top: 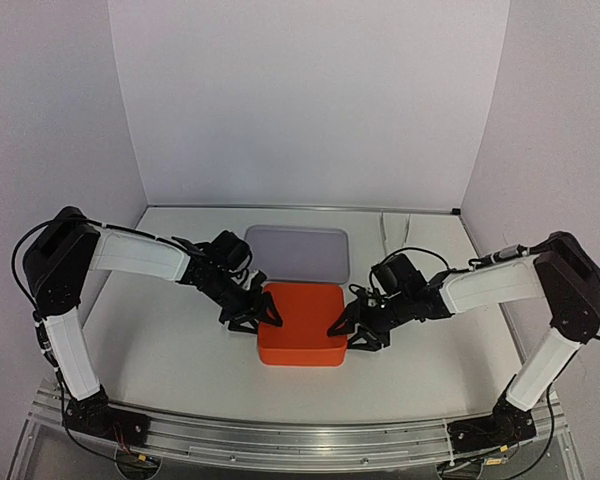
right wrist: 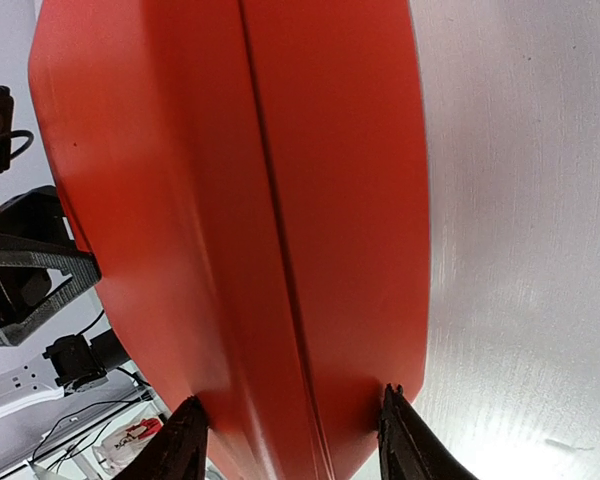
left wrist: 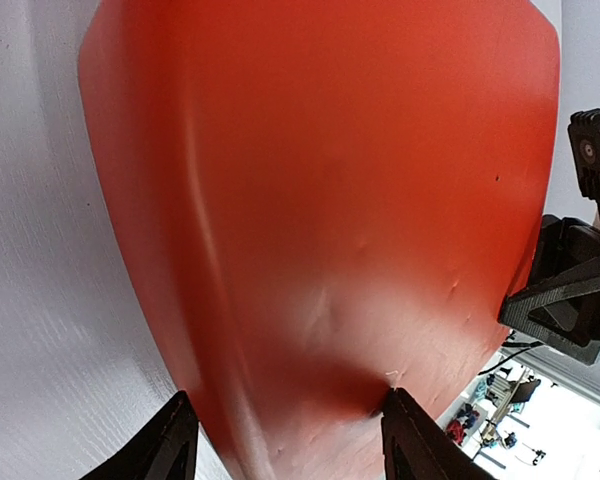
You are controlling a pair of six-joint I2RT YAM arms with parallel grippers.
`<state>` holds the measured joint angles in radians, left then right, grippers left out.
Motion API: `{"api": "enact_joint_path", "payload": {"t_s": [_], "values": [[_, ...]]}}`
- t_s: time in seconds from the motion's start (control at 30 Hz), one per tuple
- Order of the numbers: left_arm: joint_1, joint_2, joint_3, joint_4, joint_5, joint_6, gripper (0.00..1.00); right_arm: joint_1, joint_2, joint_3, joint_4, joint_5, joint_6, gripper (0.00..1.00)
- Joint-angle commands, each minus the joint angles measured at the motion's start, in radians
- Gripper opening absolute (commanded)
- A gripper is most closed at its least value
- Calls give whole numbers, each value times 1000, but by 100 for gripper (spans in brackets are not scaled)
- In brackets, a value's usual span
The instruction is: Pack the chocolate
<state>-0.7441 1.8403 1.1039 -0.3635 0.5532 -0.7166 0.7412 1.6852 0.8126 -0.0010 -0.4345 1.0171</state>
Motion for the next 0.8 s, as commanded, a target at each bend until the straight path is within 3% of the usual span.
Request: {"api": "enact_joint_path", "payload": {"t_s": [0.0, 0.2, 0.5, 0.77], "values": [[-15, 82, -55, -61, -24, -22, 59, 33, 94, -109, 0, 57, 17, 50], [-15, 123, -52, -101, -22, -21, 59, 78, 158, -177, 60, 107, -3, 32], [-15, 175, -89, -117, 6, -31, 55, 150, 296, -233, 97, 226, 33, 23], [-15, 210, -169, -44, 12, -49, 50, 266, 432, -242, 4, 498, 6, 16]]}}
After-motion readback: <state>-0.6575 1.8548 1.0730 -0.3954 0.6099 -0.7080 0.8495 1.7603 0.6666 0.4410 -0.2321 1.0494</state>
